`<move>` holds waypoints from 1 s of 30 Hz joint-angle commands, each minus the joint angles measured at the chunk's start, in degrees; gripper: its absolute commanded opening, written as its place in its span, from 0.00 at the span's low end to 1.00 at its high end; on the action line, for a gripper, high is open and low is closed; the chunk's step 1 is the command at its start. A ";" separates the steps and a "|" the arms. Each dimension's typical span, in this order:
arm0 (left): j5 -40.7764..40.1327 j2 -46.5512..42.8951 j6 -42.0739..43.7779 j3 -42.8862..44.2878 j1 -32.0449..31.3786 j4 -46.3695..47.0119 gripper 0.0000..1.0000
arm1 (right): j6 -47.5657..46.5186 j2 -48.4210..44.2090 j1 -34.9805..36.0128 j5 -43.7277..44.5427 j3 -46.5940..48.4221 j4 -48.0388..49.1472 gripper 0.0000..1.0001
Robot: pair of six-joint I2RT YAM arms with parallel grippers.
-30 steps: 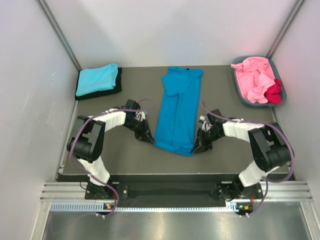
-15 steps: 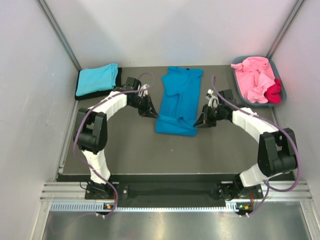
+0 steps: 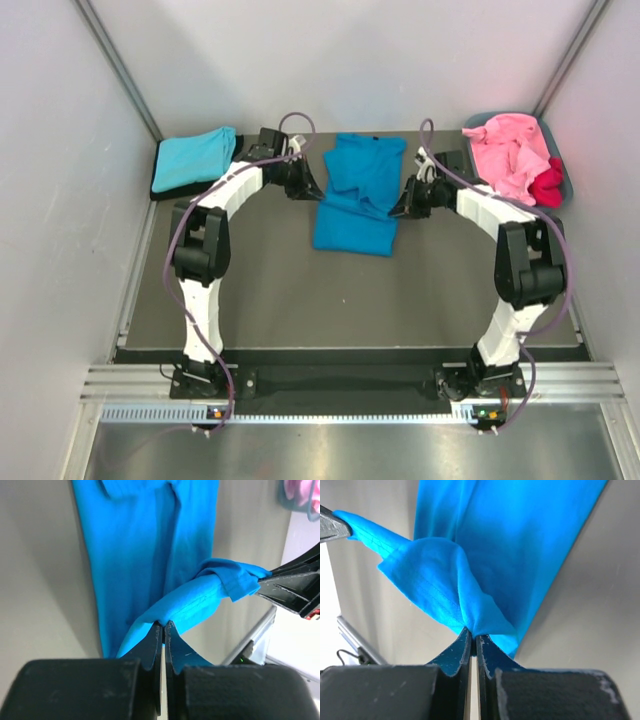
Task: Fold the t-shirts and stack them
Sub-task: Fold the tshirt
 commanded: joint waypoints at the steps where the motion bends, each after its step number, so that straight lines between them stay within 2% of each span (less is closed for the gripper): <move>1: -0.94 2.23 0.93 3.88 0.34 3.30 0.00 | -2.06 3.01 -0.92 0.98 5.02 2.85 0.00; 9: -1.47 8.56 0.93 9.41 0.43 6.19 0.00 | -3.03 8.55 -0.84 2.56 11.43 2.33 0.00; 10: -1.38 9.00 0.93 10.03 0.43 6.64 0.04 | -3.29 9.25 -0.84 3.09 11.88 2.32 0.00; 16: -1.03 11.99 0.49 13.20 0.43 8.48 0.07 | -4.17 11.28 -0.92 4.67 13.90 2.76 0.00; 17: -1.98 12.25 0.49 13.63 0.43 8.49 0.18 | -4.96 11.54 -0.84 5.11 14.16 2.76 0.01; 18: -2.52 12.34 0.49 13.81 0.52 8.49 0.25 | -5.23 11.89 -0.84 5.55 15.04 2.42 0.03; 19: -3.13 12.34 0.58 14.16 0.43 8.31 0.31 | -5.40 12.07 -0.84 6.86 15.39 2.33 0.19; 20: -5.05 12.17 1.10 14.95 0.43 7.96 0.42 | -5.84 12.07 -0.84 7.48 16.18 1.54 0.27; 21: -5.94 11.91 1.63 15.30 0.43 7.44 0.45 | -6.02 11.63 -0.84 8.10 16.45 1.10 0.38; 22: -7.17 10.68 2.16 15.83 0.69 5.78 0.46 | -6.11 11.11 -0.92 9.58 16.63 0.48 0.43; 26: -11.13 4.55 4.80 13.66 3.84 -0.28 0.58 | -6.55 6.10 -2.24 8.46 13.83 -4.69 0.47; 30: -0.26 -0.92 6.29 5.13 7.90 -5.73 0.58 | -3.48 -0.04 -4.44 0.65 4.70 -9.36 0.53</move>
